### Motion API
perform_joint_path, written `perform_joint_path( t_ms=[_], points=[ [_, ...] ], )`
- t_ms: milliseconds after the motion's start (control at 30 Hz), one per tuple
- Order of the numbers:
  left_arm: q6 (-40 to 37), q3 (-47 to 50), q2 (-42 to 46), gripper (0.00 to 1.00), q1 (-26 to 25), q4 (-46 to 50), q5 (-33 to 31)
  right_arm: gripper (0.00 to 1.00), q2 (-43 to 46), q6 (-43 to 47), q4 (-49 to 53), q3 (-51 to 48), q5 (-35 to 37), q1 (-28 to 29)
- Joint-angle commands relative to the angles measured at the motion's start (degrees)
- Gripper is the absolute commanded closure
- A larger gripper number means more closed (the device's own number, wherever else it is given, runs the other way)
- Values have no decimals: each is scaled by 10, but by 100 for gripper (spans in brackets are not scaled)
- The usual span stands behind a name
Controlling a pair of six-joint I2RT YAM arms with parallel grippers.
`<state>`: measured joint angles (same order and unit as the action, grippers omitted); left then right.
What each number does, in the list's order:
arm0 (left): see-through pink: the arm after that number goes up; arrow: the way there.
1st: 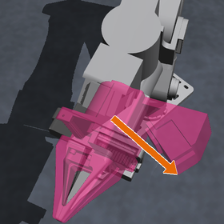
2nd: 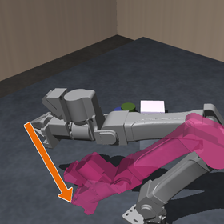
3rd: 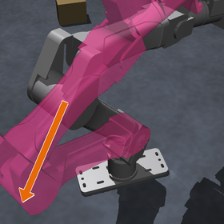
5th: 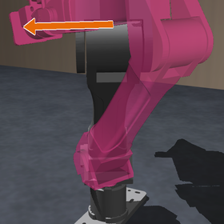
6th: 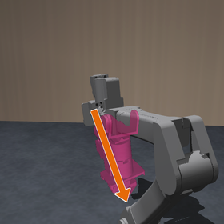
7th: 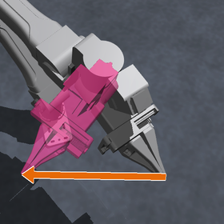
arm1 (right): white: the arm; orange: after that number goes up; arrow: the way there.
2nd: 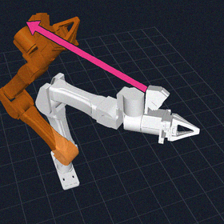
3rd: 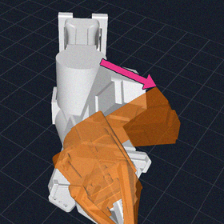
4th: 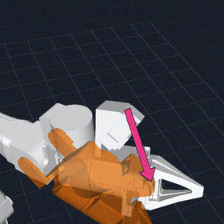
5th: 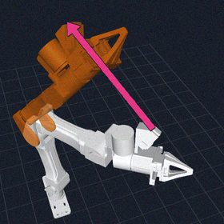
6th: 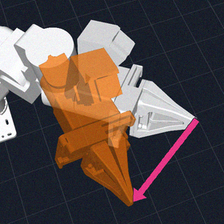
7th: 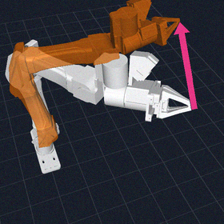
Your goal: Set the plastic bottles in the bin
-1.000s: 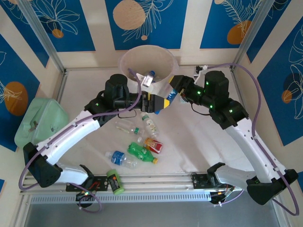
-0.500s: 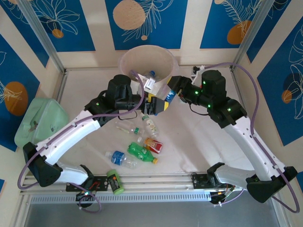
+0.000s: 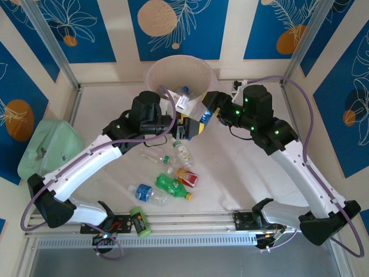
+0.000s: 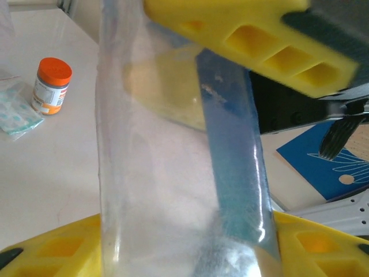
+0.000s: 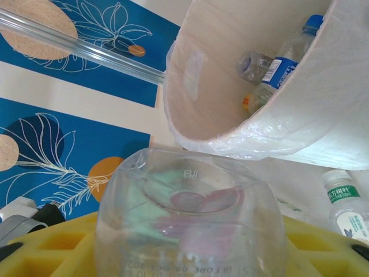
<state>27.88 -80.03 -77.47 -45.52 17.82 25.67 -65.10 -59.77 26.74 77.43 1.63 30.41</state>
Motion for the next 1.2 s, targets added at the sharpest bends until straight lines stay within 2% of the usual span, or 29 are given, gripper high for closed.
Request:
perform_joint_path(
  t_ms=[0, 67, 167, 367, 533, 667, 1067, 1167],
  points=[
    [-13, -30, -9, 49, 0, 15, -44, 14, 3, 9, 40, 28, 39, 4],
    [-16, -60, -20, 49, 7, 48, -76, 8, 5, 7, 104, 47, 92, 1],
    [-6, -118, -42, 49, 32, 94, -127, 6, 22, 4, 180, 52, 135, -18],
    [11, -235, -108, 47, 94, 114, -135, 6, 83, 11, 233, 4, 148, -42],
    [5, -356, -188, 47, 133, 170, -167, 8, 114, -4, 259, -46, 133, -35],
    [0, -414, -241, 48, 157, 212, -190, 9, 128, -22, 266, -83, 139, -13],
    [-27, -439, -299, 50, 166, 292, -193, 10, 121, -62, 240, -155, 140, 40],
    [-26, -438, -303, 47, 166, 297, -195, 10, 115, -61, 238, -154, 140, 42]
  ],
)
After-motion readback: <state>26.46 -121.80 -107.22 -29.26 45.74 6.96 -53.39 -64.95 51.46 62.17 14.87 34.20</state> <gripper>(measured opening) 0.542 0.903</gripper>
